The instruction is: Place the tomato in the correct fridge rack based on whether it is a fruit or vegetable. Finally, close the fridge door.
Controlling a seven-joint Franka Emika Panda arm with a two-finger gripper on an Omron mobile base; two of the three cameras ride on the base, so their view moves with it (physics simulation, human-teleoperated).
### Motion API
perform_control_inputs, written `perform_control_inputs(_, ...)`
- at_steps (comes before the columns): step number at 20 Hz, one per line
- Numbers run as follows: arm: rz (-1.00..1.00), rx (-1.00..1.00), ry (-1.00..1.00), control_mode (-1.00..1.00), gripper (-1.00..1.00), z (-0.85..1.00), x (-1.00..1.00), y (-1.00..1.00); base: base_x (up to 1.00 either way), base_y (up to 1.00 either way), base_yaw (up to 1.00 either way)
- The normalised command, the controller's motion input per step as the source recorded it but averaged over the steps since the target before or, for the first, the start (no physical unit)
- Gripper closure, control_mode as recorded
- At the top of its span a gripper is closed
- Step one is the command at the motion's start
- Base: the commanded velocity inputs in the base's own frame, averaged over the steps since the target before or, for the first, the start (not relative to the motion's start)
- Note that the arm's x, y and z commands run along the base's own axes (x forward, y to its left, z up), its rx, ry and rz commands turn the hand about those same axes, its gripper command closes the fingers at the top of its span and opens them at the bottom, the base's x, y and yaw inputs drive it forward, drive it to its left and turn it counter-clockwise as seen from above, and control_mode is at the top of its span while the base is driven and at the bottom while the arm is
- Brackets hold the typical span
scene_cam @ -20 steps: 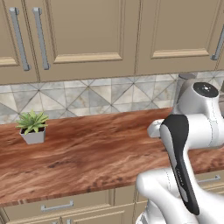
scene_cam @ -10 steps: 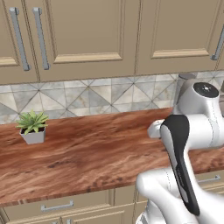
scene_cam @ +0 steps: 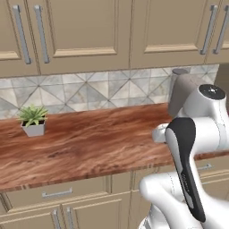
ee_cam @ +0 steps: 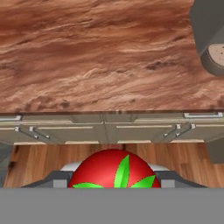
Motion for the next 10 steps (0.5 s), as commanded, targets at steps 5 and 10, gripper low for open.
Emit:
perform_control_inputs(5,0.00,0.00,0.00,1.00,1.00,0.00,0.00,0.00,-0.49,0.00,-0.11)
perform_control_inputs(10,0.00,0.00,0.00,1.00,1.00,0.00,0.00,0.00,-0.40,-0.02,-0.15)
